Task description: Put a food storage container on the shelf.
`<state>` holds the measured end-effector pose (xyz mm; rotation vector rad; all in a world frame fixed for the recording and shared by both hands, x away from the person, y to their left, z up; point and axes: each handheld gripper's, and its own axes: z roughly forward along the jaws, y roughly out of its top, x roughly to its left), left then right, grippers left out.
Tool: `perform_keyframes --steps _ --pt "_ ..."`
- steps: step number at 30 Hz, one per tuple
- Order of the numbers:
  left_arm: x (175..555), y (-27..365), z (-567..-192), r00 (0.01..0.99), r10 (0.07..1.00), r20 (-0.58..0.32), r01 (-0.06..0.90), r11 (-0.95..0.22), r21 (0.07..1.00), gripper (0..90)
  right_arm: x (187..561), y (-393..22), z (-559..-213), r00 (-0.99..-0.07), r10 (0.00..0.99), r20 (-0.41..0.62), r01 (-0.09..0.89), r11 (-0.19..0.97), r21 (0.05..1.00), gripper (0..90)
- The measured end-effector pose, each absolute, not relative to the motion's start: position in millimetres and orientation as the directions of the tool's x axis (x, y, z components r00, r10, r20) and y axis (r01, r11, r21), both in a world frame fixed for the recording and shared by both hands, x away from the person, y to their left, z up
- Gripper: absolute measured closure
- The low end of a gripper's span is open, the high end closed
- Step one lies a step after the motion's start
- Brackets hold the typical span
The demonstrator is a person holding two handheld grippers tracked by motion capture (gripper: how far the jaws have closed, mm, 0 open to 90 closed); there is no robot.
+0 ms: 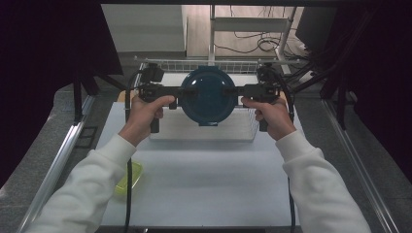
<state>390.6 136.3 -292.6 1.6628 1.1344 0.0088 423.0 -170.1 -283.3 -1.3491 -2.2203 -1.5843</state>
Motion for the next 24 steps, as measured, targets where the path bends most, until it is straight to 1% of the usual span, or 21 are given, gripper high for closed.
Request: perform_keyframes --steps 7,10,15,24 --pt "407 138 -286 0.557 0.659 -0.506 0.655 0.026 0.755 36.2 437 -168 -274 -0.595 0.608 0.526 0.699 0.068 0.711 37.9" --pt "414 138 -284 0.547 0.658 -0.518 0.662 0.039 0.748 36.2 445 -168 -270 -0.589 0.611 0.528 0.701 0.063 0.71 37.9" --pt "424 138 -282 0.548 0.657 -0.517 0.665 0.033 0.746 36.2 453 -169 -270 -0.581 0.611 0.538 0.71 0.056 0.702 37.9" --pt "446 142 -288 0.534 0.644 -0.547 0.689 0.043 0.723 36.2 471 -166 -273 -0.553 0.621 0.555 0.739 0.059 0.671 37.9"
